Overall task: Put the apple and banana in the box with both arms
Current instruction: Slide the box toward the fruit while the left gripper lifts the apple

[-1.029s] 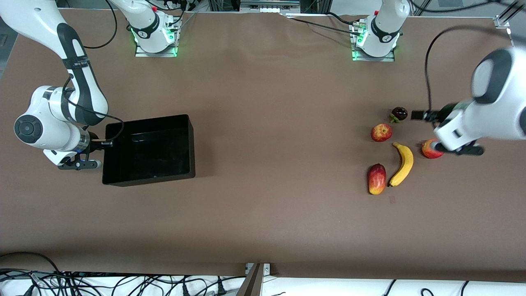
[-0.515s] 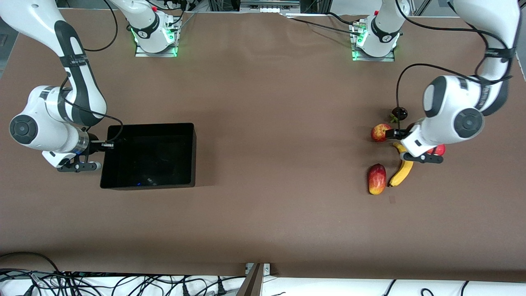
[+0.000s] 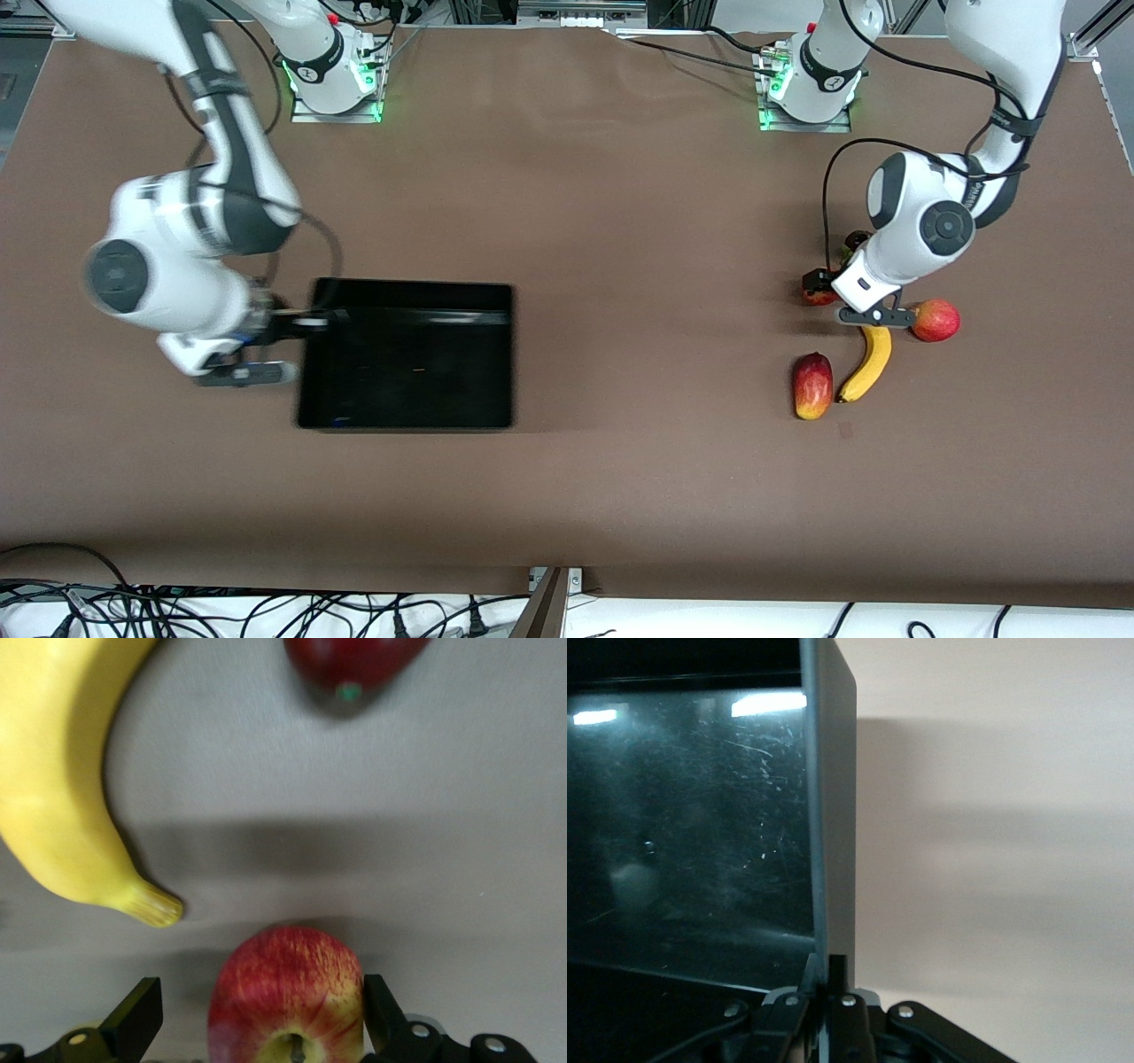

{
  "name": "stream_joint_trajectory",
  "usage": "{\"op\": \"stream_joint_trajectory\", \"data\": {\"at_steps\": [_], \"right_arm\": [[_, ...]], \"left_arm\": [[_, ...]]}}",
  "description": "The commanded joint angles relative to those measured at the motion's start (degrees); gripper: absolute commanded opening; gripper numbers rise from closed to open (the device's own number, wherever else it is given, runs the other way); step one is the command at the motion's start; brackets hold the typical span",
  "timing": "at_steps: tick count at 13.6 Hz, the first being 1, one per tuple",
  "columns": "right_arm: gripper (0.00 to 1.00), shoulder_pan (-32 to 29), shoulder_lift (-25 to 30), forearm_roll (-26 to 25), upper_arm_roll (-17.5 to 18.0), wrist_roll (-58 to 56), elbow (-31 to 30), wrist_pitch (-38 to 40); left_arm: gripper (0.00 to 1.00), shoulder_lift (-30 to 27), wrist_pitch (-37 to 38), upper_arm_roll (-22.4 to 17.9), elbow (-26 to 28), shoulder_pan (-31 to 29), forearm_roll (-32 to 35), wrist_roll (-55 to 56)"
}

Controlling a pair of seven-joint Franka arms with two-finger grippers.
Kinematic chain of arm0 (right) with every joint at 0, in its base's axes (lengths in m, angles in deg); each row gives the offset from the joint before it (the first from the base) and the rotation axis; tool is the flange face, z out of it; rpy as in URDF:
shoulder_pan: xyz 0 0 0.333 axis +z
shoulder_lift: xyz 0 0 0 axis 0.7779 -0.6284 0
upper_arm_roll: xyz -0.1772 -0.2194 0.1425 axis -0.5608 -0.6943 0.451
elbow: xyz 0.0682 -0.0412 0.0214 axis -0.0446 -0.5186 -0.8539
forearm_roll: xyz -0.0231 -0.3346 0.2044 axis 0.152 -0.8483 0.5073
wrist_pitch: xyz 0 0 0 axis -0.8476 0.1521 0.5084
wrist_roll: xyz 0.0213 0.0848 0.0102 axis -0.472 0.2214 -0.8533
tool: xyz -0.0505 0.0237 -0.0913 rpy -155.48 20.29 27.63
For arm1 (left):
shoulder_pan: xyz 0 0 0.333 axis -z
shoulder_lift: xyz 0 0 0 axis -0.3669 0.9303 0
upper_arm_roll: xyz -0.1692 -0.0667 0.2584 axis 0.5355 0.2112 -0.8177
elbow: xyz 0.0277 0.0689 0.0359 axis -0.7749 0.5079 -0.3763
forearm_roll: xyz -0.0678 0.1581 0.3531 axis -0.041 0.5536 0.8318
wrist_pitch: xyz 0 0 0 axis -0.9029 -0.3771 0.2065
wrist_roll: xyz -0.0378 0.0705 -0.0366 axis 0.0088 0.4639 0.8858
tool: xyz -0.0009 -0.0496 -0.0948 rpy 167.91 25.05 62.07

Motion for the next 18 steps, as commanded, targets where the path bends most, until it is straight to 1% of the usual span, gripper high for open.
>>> {"op": "stream_joint_trajectory", "data": {"at_steps": [1, 2, 3, 4, 5, 6, 8, 9, 11, 13, 14, 16, 17, 18], "right_arm": [[0.00, 7.6, -4.5, 5.0, -0.3, 8.5, 5.4, 0.6], [0.00, 11.1, -6.6, 5.0, -0.4, 12.0, 7.8, 0.5], [0.00, 13.7, -8.8, 5.1, -0.4, 15.4, 10.3, -0.3], [0.00, 16.1, -10.5, 5.1, -0.4, 19.3, 12.1, -2.9], [0.00, 18.5, -12.4, 5.1, -0.4, 22.6, 13.2, -5.8], [0.00, 20.8, -14.1, 5.1, -0.4, 25.6, 13.8, -9.0], [0.00, 25.3, -17.5, 5.0, -0.4, 30.0, 14.0, -16.2], [0.00, 26.4, -18.7, 5.0, -0.4, 31.7, 14.0, -19.2], [0.00, 28.3, -20.2, 5.0, -0.4, 32.7, 14.6, -21.9], [0.00, 30.4, -21.4, 5.0, -0.4, 34.0, 16.2, -22.1], [0.00, 31.2, -21.9, 5.0, -0.4, 34.9, 16.7, -22.1], [0.00, 31.7, -21.9, 4.8, -0.5, 34.1, 16.7, -22.1], [0.34, 31.4, -21.8, 4.9, -0.5, 33.9, 16.7, -22.1], [0.99, 31.1, -21.6, 4.6, -0.7, 33.7, 16.7, -22.0]], "left_arm": [[0.44, -2.2, -1.6, 0.2, 2.3, 0.3, -0.5, 0.3], [0.24, -2.3, -1.3, 0.4, 2.2, 0.3, -0.5, 0.3], [0.11, -2.6, -0.4, 0.7, 2.0, 0.1, -0.6, 0.5], [0.04, -2.9, 0.0, 0.6, 1.7, -0.1, -0.5, 0.4], [0.01, -3.6, 0.6, 0.6, 0.3, -0.4, -0.5, 0.1], [0.01, -4.3, 5.1, 0.4, -2.1, -0.5, -0.3, -0.2], [0.02, -4.5, 21.9, 0.3, -12.6, -0.5, -0.2, -1.2], [0.02, -3.9, 28.1, 0.3, -18.5, -0.4, 0.1, -2.1], [0.02, -2.2, 36.7, 0.3, -28.7, -0.2, 0.3, -3.1], [0.02, -0.1, 43.9, 0.5, -36.1, 0.5, 0.3, -3.3], [0.02, 0.6, 45.5, 0.7, -38.0, 0.8, -0.1, -3.1], [0.02, 2.0, 45.6, 1.3, -38.5, 3.1, -0.7, -2.5], [0.05, 3.0, 45.4, 1.4, -38.6, 4.8, -2.0, -2.5], [0.09, 4.2, 45.1, 1.3, -38.7, 6.8, -4.9, -2.4]]}}
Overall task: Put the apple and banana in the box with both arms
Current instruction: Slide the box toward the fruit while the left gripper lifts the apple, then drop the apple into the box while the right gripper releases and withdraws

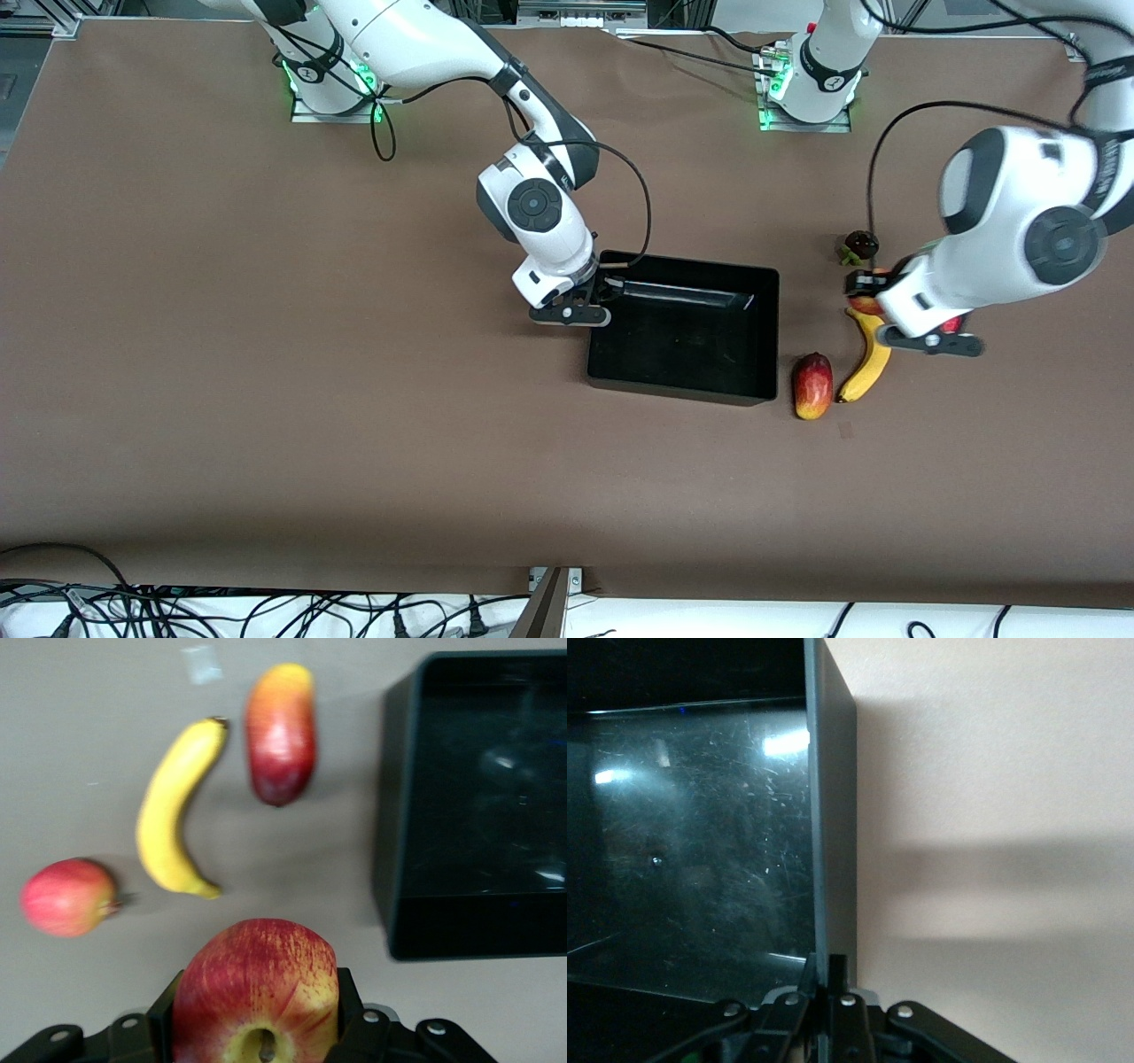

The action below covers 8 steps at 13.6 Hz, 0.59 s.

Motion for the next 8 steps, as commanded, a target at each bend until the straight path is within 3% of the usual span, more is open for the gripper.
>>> {"op": "stream_joint_trajectory", "data": {"at_steps": [1, 3, 7, 8], "right_arm": [[1.00, -0.5, -0.2, 0.7, -1.2, -1.6, 2.1, 0.7], [1.00, -2.8, 0.8, 0.8, -1.4, -7.9, 2.7, 4.3], [1.00, -11.6, 2.2, 0.8, -1.5, -17.6, 14.4, 23.6], [1.00, -15.7, 5.4, 0.8, -1.5, -21.1, 14.8, 27.2]], "left_arm": [[0.09, 4.9, -0.2, -0.1, -2.7, 4.3, -6.0, -0.1], [0.09, 6.4, -1.9, 0.1, -2.6, 4.4, -7.2, -0.2], [0.09, 11.0, -3.8, 1.5, -1.9, 8.3, -8.7, 3.9], [0.08, 12.3, -5.4, 1.5, -1.7, 8.5, -8.5, 4.1]]}}
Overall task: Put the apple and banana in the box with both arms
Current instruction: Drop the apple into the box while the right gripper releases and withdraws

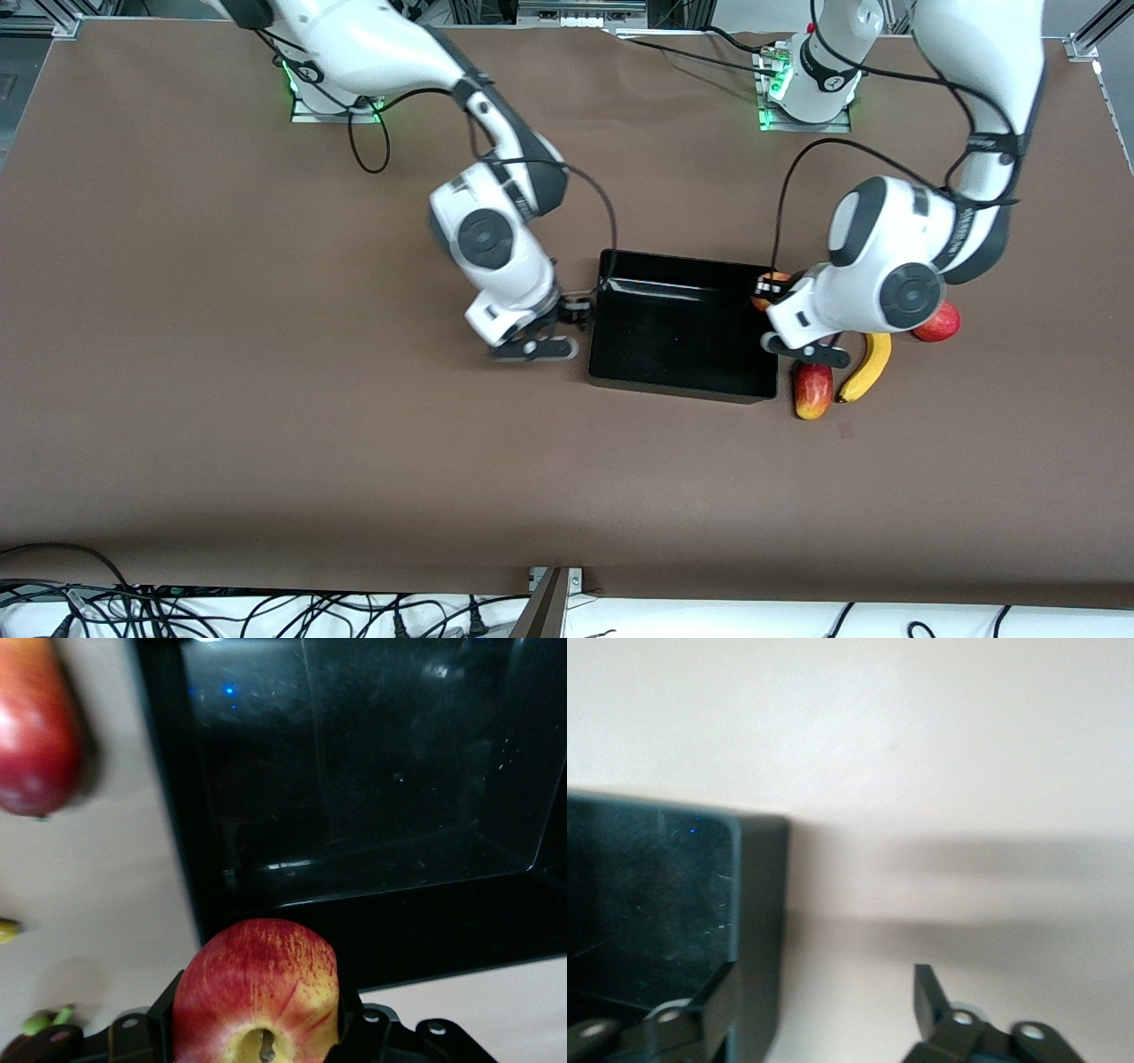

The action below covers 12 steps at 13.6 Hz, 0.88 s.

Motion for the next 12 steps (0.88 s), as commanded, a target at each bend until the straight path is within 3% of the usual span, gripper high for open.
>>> {"op": "stream_joint_trajectory", "data": {"at_steps": [1, 3, 6, 7, 8, 9, 12], "right_arm": [[1.00, -10.9, 5.9, 1.1, 1.0, -9.4, 3.1, 9.3], [1.00, -18.0, 8.9, 1.0, 1.0, -15.3, 3.1, 13.5], [1.00, -21.3, 13.5, 0.7, -1.8, -16.1, 2.7, 22.8], [1.00, -21.5, 15.7, 0.5, -3.1, -16.1, 2.3, 25.3], [1.00, -21.5, 18.7, 0.3, -4.4, -16.1, -0.3, 26.4], [1.00, -22.0, 22.5, -0.5, -4.5, -16.2, -4.9, 26.2], [1.00, -22.9, 34.0, -7.7, -3.3, -16.3, -18.0, 24.8]], "left_arm": [[0.08, 4.8, -3.6, 0.0, -1.1, 2.0, -0.6, 1.7], [0.09, 6.9, -6.5, 0.0, -0.3, 3.9, -0.5, 2.9], [0.22, 10.3, -7.5, -0.3, -0.3, 5.7, 0.4, 4.3], [0.38, 10.8, -7.5, -0.3, -0.5, 5.9, 1.7, 4.3], [0.77, 10.3, -7.0, -0.3, -0.6, 5.7, 1.8, 5.4], [1.00, 9.4, -6.5, -0.4, -0.7, 5.8, 1.9, 7.1], [1.00, 4.0, 2.3, -1.8, -5.5, 4.8, 2.3, 9.1]]}}
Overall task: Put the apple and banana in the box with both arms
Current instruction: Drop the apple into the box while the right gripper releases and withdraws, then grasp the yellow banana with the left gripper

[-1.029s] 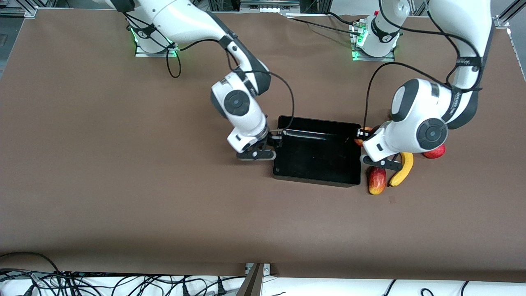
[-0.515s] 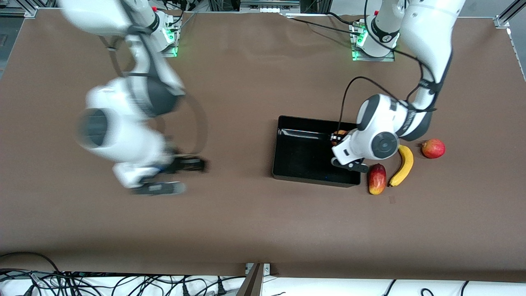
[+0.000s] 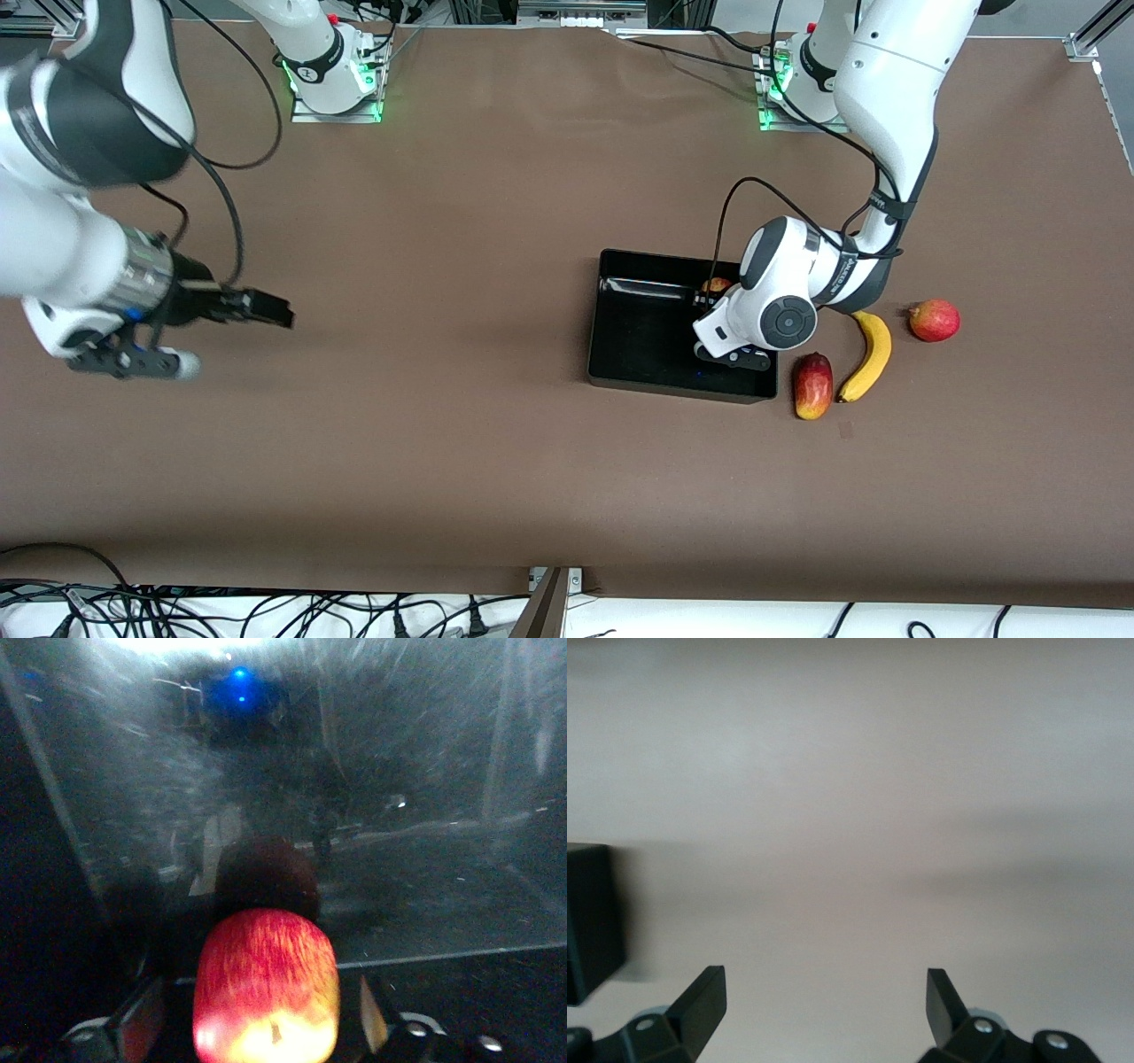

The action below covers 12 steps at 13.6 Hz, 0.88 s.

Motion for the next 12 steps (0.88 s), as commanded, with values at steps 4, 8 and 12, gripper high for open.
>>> {"op": "stream_joint_trajectory", "data": {"at_steps": [4, 8, 12], "right_arm": [[1.00, -2.4, 20.6, -4.9, 1.3, -3.0, -25.1, -5.5], [1.00, -2.5, 21.1, -4.9, 1.3, -3.5, -24.6, -4.8], [1.00, -2.2, 19.6, -4.9, 1.3, -3.5, -22.4, -4.8]], "left_arm": [[1.00, -4.4, 15.0, -4.1, -11.1, -5.0, 15.9, -8.0], [1.00, 0.3, 3.6, -4.0, -10.4, -13.1, 17.1, -34.3], [1.00, 3.8, -10.7, -3.5, -4.1, -18.2, 16.8, -45.4]]}}
